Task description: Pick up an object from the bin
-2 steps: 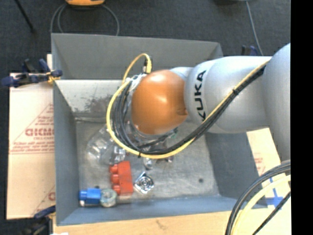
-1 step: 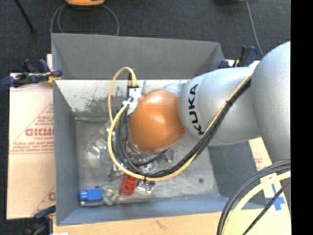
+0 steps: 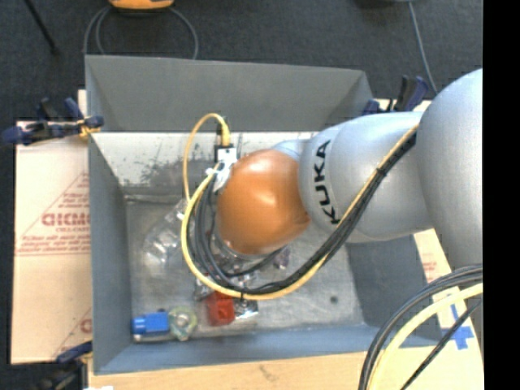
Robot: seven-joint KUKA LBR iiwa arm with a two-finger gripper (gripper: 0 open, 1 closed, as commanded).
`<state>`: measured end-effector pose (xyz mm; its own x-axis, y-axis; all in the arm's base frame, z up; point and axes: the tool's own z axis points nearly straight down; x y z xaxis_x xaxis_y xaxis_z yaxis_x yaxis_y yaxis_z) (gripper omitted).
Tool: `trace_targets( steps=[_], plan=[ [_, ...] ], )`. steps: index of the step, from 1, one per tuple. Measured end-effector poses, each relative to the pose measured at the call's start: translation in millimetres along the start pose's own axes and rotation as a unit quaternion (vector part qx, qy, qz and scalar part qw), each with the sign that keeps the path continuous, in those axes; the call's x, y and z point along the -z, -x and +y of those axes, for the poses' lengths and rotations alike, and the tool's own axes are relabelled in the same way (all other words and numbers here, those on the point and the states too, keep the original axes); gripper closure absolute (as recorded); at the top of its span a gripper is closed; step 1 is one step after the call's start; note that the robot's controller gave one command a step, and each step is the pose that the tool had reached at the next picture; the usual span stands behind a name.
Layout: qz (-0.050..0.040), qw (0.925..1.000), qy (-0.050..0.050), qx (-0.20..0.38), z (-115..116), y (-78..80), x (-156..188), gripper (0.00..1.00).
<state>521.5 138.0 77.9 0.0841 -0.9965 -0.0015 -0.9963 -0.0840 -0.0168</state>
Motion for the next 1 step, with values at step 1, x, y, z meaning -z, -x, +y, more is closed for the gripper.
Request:
trace_targets(
  steps=[1],
  plan=[
    [-0.001,0.9963,0.004,0.086,2.3,12.2,141.5,1.0]
  ],
)
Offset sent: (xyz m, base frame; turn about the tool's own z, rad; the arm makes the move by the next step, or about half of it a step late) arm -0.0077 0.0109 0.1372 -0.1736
